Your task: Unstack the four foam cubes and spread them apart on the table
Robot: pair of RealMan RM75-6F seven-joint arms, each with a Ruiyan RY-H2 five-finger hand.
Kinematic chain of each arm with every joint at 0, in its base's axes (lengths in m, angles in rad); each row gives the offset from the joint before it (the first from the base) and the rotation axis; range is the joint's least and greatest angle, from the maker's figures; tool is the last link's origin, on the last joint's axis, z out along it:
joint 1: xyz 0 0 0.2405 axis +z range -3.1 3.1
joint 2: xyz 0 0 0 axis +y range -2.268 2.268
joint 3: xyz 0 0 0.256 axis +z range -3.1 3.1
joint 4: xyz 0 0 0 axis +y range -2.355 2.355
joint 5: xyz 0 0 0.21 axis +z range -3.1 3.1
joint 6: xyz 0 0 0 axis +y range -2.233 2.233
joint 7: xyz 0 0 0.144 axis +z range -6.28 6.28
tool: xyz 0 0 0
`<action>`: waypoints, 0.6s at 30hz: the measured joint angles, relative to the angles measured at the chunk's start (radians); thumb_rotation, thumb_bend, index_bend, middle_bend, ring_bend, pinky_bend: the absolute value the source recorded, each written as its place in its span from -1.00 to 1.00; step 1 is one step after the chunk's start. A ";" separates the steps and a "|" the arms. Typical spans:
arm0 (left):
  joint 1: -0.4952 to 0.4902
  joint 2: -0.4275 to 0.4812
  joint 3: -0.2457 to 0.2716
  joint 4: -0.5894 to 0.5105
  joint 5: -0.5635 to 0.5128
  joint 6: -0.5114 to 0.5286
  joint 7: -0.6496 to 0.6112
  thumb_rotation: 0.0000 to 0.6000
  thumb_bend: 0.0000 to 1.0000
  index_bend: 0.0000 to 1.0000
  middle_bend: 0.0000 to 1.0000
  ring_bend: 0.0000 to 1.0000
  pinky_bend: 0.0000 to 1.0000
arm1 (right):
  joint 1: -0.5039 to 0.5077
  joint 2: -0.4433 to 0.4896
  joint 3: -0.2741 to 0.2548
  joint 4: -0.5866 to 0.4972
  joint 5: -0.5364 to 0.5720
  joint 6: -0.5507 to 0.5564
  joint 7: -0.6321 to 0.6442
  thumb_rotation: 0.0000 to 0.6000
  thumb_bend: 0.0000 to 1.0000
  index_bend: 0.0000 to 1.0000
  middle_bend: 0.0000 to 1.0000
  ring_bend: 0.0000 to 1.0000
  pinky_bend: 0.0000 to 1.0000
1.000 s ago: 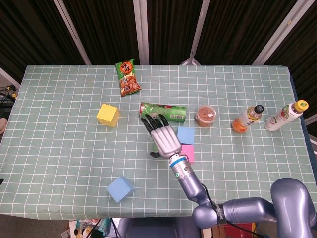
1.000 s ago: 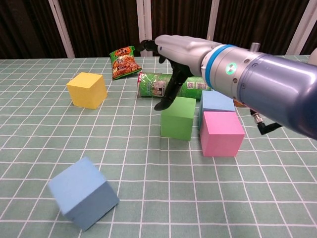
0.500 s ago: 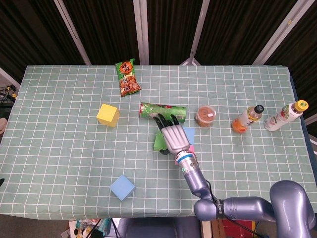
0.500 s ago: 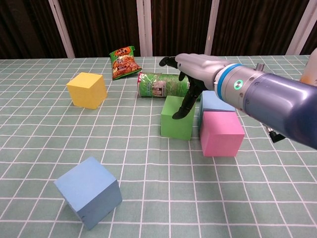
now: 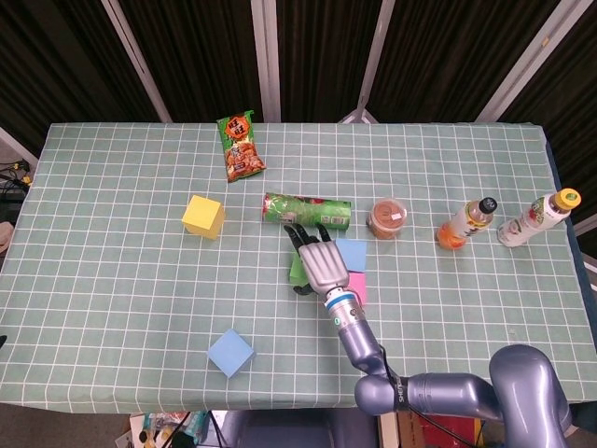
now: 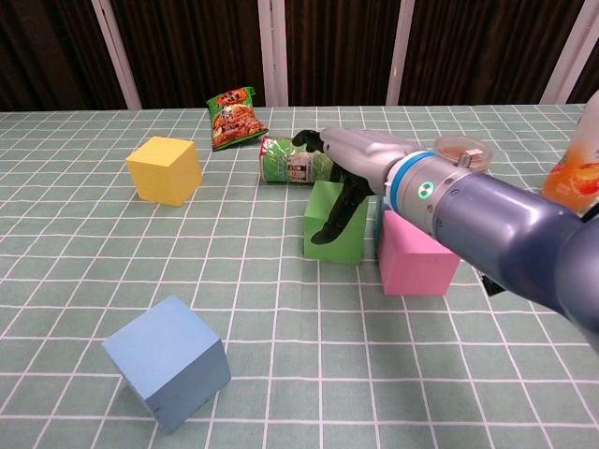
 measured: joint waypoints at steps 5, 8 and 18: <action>0.000 0.004 -0.003 0.001 -0.006 -0.002 -0.009 1.00 -0.71 -0.55 -1.00 -1.00 -1.00 | -0.013 -0.011 -0.003 0.027 -0.042 -0.001 0.028 1.00 -0.87 -0.85 -0.53 0.02 -0.96; 0.001 0.005 -0.003 0.003 -0.006 -0.001 -0.012 1.00 -0.71 -0.54 -1.00 -1.00 -1.00 | -0.023 -0.007 -0.005 0.037 -0.049 -0.002 0.031 1.00 -0.87 -0.82 -0.50 0.07 -0.93; 0.001 0.002 0.001 -0.002 0.001 0.000 0.001 1.00 -0.71 -0.54 -1.00 -1.00 -1.00 | -0.060 0.041 -0.016 0.061 -0.065 0.001 0.022 1.00 -0.87 -0.79 -0.47 0.17 -0.91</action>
